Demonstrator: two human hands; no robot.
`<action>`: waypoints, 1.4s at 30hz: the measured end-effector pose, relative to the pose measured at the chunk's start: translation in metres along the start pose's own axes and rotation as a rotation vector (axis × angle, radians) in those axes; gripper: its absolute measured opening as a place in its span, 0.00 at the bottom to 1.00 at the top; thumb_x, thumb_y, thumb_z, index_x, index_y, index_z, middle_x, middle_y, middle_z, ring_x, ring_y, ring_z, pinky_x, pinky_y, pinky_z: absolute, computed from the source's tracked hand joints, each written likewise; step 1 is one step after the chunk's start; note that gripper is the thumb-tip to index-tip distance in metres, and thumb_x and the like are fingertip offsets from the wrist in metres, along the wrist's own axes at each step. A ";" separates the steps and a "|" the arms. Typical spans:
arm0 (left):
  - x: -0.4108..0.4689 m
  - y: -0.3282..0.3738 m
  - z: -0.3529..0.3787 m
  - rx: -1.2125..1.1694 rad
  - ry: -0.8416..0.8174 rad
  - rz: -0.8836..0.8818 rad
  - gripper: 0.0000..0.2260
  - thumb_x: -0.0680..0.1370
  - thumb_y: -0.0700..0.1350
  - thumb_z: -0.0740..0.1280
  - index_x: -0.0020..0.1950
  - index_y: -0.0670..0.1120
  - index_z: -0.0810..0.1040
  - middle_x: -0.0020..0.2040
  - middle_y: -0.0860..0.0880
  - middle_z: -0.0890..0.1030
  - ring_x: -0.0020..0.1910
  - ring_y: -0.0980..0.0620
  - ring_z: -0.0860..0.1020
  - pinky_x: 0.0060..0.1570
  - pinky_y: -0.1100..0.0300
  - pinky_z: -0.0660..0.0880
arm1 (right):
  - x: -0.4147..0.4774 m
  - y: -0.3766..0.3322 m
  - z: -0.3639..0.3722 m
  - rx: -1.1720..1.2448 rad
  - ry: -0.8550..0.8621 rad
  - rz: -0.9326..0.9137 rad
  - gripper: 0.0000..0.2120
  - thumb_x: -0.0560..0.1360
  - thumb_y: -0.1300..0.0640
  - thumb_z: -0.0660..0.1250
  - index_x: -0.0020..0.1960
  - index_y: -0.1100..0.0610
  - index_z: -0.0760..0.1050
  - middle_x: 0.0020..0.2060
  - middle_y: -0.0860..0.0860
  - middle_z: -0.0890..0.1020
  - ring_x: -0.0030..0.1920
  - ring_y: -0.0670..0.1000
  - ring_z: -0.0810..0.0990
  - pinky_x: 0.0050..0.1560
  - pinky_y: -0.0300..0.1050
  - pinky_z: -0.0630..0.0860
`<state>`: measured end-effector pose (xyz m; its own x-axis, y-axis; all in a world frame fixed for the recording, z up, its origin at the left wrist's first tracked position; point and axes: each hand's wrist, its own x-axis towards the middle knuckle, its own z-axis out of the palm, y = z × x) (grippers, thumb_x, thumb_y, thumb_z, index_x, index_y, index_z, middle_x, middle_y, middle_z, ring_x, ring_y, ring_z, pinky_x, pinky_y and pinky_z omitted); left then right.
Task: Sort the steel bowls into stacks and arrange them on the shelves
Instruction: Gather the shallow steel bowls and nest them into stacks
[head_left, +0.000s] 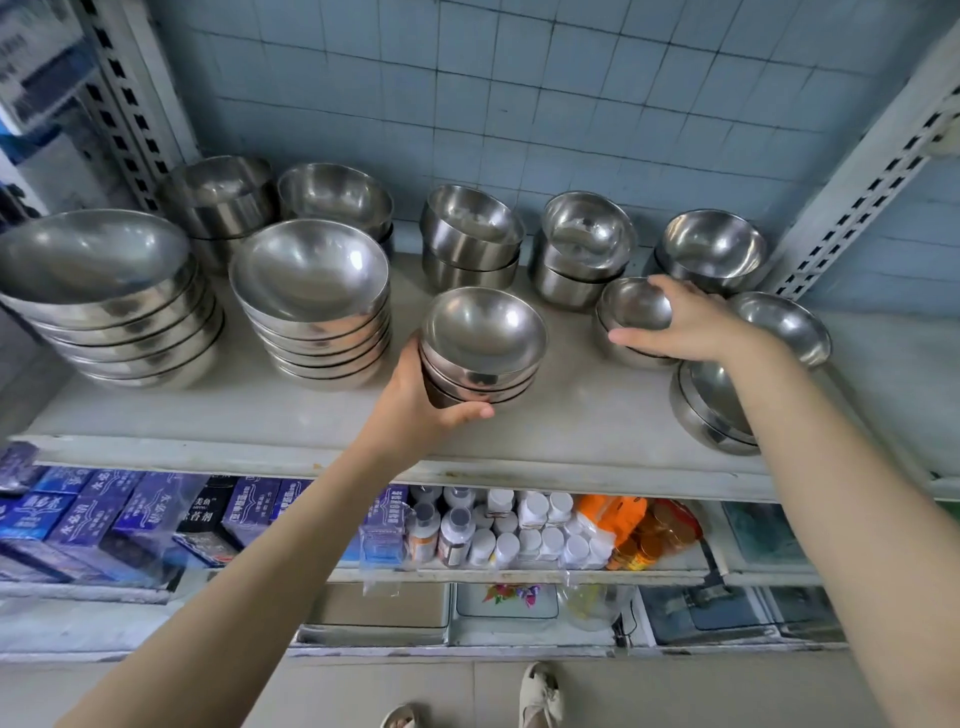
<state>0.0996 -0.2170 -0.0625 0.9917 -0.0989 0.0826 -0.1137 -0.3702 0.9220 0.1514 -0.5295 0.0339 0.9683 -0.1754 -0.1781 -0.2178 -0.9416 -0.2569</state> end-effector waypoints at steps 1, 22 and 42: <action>0.001 0.001 0.000 0.000 -0.003 -0.003 0.44 0.64 0.45 0.82 0.73 0.43 0.61 0.61 0.53 0.71 0.60 0.58 0.69 0.46 0.86 0.61 | 0.002 0.002 0.000 -0.005 -0.001 0.003 0.51 0.67 0.29 0.71 0.80 0.47 0.53 0.80 0.52 0.58 0.79 0.62 0.54 0.75 0.55 0.57; 0.002 0.004 0.004 0.018 0.019 0.038 0.41 0.64 0.48 0.81 0.71 0.43 0.63 0.59 0.55 0.72 0.58 0.60 0.70 0.45 0.85 0.63 | -0.057 -0.123 0.037 0.319 0.098 -0.506 0.44 0.59 0.35 0.79 0.69 0.41 0.65 0.66 0.45 0.65 0.70 0.50 0.59 0.72 0.54 0.61; 0.005 -0.003 0.004 -0.001 0.007 0.043 0.47 0.61 0.54 0.80 0.74 0.46 0.61 0.63 0.55 0.71 0.63 0.61 0.69 0.51 0.84 0.61 | -0.004 -0.024 -0.001 0.090 0.014 -0.051 0.30 0.73 0.30 0.65 0.66 0.49 0.76 0.66 0.49 0.77 0.66 0.53 0.74 0.61 0.46 0.69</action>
<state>0.1052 -0.2200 -0.0666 0.9864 -0.1078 0.1244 -0.1557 -0.3653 0.9178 0.1530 -0.5062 0.0417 0.9799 -0.1323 -0.1494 -0.1775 -0.9201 -0.3493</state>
